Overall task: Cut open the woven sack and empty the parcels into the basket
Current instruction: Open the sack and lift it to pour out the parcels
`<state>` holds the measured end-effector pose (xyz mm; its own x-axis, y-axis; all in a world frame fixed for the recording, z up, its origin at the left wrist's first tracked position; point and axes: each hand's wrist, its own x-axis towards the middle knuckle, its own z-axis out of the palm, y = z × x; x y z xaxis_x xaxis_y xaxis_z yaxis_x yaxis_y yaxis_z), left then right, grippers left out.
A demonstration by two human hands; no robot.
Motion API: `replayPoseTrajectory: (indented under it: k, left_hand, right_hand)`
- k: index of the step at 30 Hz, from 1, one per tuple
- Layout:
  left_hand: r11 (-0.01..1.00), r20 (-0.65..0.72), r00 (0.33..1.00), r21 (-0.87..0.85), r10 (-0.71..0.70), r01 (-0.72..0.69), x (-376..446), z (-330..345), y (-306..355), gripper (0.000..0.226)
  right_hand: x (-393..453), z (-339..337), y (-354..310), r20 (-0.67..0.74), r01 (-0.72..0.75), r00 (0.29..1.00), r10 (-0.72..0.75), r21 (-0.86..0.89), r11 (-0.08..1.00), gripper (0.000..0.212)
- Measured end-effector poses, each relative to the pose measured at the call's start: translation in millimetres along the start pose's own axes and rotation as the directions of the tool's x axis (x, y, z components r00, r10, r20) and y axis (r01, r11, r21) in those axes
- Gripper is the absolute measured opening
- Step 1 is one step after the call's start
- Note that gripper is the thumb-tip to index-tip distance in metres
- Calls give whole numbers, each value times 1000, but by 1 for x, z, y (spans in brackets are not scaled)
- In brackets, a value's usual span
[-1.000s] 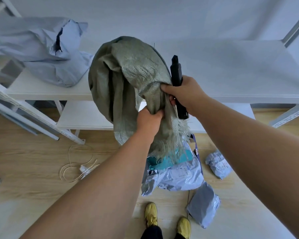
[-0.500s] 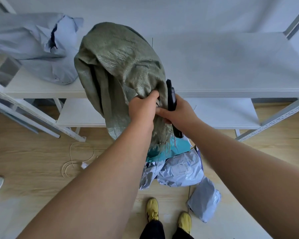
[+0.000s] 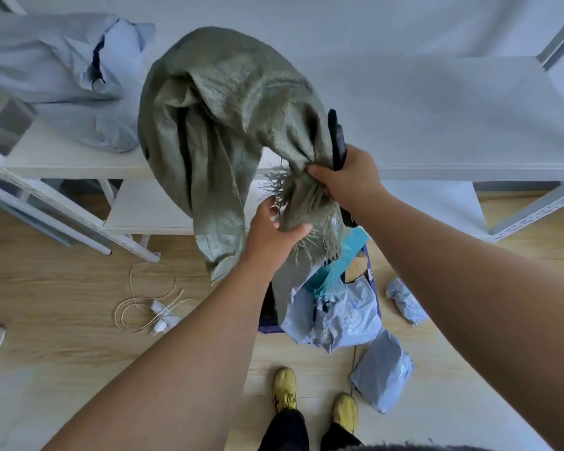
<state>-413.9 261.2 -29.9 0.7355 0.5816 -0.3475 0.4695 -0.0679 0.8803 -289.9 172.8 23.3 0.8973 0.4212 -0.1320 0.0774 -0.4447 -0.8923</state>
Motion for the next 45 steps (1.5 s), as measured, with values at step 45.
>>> replayPoseTrajectory:
  k: [45]
  left_hand:
    - [985, 165, 971, -31, 171, -168, -8, 32, 57, 31]
  right_hand:
    - [-18, -38, -8, 237, -184, 966, 99, 373, 909, 19]
